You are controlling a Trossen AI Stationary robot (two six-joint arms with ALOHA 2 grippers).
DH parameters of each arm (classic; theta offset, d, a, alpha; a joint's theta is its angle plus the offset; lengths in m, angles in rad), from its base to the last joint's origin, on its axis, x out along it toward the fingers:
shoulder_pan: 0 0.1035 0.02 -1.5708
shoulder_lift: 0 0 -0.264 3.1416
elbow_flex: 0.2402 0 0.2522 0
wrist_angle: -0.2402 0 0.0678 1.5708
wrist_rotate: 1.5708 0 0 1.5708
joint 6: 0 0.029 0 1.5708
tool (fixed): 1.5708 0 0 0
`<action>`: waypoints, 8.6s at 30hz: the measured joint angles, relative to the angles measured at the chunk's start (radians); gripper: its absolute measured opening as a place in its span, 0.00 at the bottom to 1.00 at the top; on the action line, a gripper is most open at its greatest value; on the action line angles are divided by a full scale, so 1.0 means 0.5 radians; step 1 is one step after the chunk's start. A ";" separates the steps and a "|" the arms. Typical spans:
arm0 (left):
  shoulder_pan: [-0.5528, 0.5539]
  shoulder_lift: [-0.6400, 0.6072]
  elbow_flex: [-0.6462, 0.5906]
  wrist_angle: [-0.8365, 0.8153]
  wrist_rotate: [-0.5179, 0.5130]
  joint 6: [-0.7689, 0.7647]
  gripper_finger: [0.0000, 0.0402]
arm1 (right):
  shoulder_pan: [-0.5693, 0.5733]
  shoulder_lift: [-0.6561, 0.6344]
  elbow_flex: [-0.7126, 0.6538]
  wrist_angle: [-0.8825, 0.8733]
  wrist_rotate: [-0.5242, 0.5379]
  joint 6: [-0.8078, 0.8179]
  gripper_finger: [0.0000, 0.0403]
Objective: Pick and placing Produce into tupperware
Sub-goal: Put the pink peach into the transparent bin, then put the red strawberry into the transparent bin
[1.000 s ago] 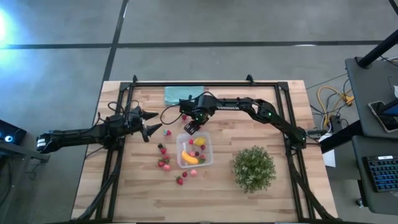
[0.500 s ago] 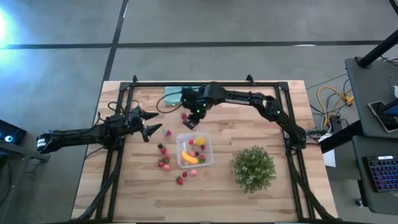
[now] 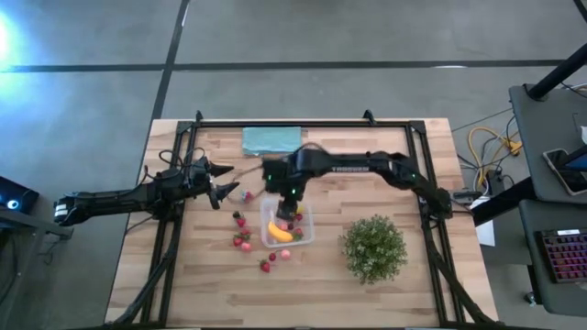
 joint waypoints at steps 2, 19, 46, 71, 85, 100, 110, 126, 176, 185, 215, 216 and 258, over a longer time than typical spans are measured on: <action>0.000 -0.002 0.001 0.000 0.000 0.000 0.78 | 0.058 0.021 -0.002 -0.005 0.242 -0.063 0.33; 0.000 0.002 0.000 -0.001 0.000 0.000 0.78 | -0.045 -0.016 -0.001 0.003 0.646 -0.009 0.73; 0.001 0.001 0.000 -0.001 0.000 0.000 0.78 | -0.408 0.247 -0.006 0.267 0.751 0.273 0.63; 0.001 0.001 0.000 -0.001 0.000 0.000 0.78 | -0.413 0.249 -0.177 0.321 0.608 0.288 0.62; 0.000 0.000 0.000 0.000 0.000 0.000 0.78 | -0.413 0.249 -0.192 0.335 0.624 0.321 0.37; 0.000 0.000 0.000 -0.001 0.000 0.000 0.78 | -0.400 0.132 -0.031 0.050 0.379 0.283 0.25; 0.001 0.000 0.000 -0.001 0.000 0.000 0.78 | -0.206 -0.013 0.084 0.051 -0.087 0.104 0.28; 0.000 0.001 0.000 0.000 0.000 0.000 0.78 | 0.036 0.046 0.056 0.184 0.252 0.013 0.58; 0.001 0.001 0.000 0.000 0.000 0.000 0.78 | -0.396 0.376 0.011 0.820 0.663 -0.558 0.59; 0.000 0.000 0.000 0.000 0.000 0.000 0.78 | -0.397 0.376 -0.002 0.841 0.684 -0.520 0.58; 0.000 -0.001 0.000 0.000 0.000 0.000 0.78 | -0.392 0.376 -0.025 0.843 0.682 -0.168 0.39; 0.000 -0.001 0.000 0.000 -0.001 0.000 0.78 | -0.392 0.376 -0.025 0.843 0.682 -0.168 0.37; 0.000 -0.002 0.000 0.000 0.000 0.000 0.78 | -0.036 -0.051 0.190 -0.154 0.084 -0.236 0.24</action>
